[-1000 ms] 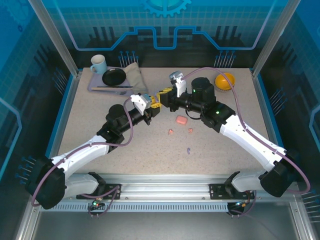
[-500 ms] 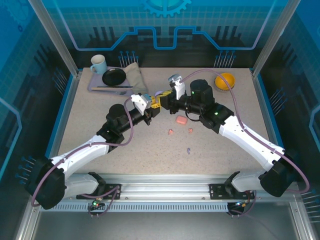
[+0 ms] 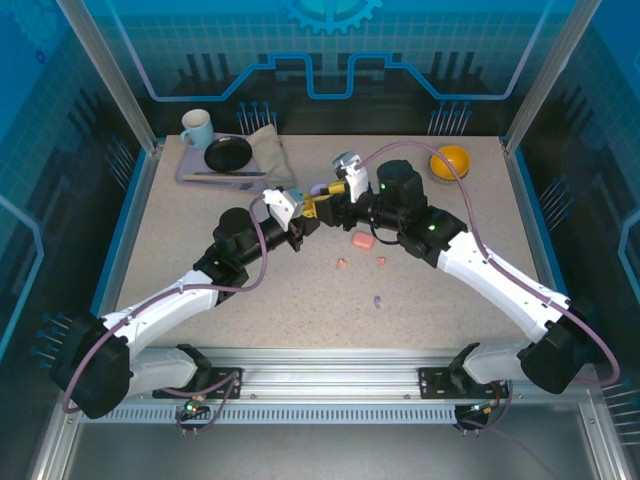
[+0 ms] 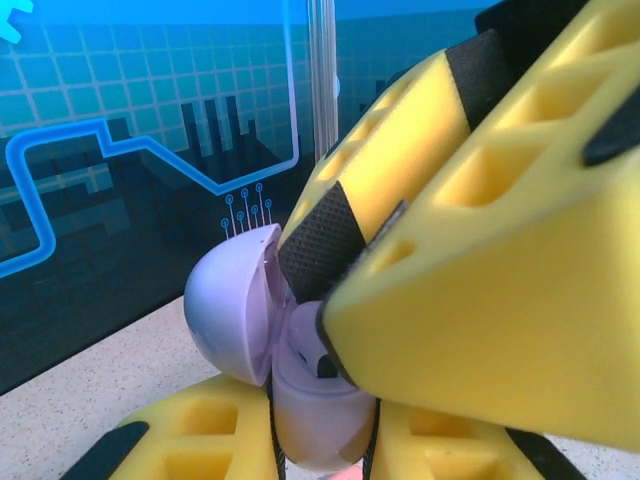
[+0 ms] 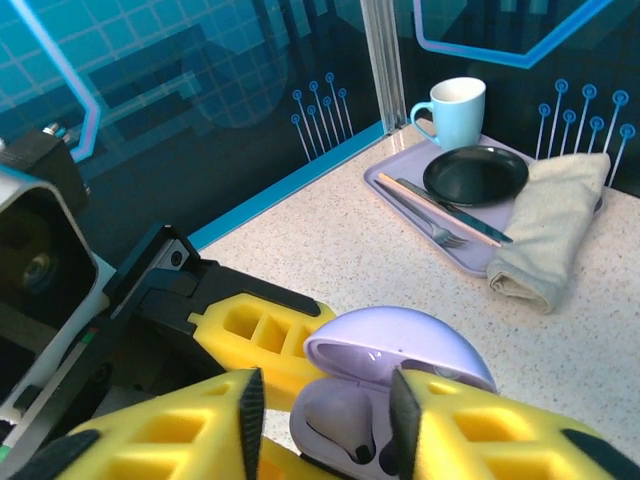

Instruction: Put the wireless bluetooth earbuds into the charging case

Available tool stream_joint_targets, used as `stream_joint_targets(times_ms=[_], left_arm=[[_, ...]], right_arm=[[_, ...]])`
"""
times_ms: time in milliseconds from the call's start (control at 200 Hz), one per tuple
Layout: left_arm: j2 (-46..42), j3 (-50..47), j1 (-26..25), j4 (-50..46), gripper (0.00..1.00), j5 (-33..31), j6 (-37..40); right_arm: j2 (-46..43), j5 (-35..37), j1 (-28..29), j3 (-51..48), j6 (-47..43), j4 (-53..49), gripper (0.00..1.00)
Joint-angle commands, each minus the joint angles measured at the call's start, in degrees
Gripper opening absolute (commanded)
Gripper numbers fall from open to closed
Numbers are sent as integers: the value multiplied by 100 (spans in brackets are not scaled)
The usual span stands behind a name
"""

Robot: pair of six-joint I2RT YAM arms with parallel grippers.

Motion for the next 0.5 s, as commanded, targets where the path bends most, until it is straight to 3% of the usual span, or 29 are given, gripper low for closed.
stream_joint_targets(times_ms=[0,230,495], left_arm=[[-63,190,-36,358,0,51,-70],[-72,140,-31,379,0,45,-52],[-114,88,-31,388,0,31,-35]], right_arm=[[-85,162,-11,264,108,-269,49],[-316,131,-219,424,604,-236,72],[-415,258,-502,601,1126,-460,77]])
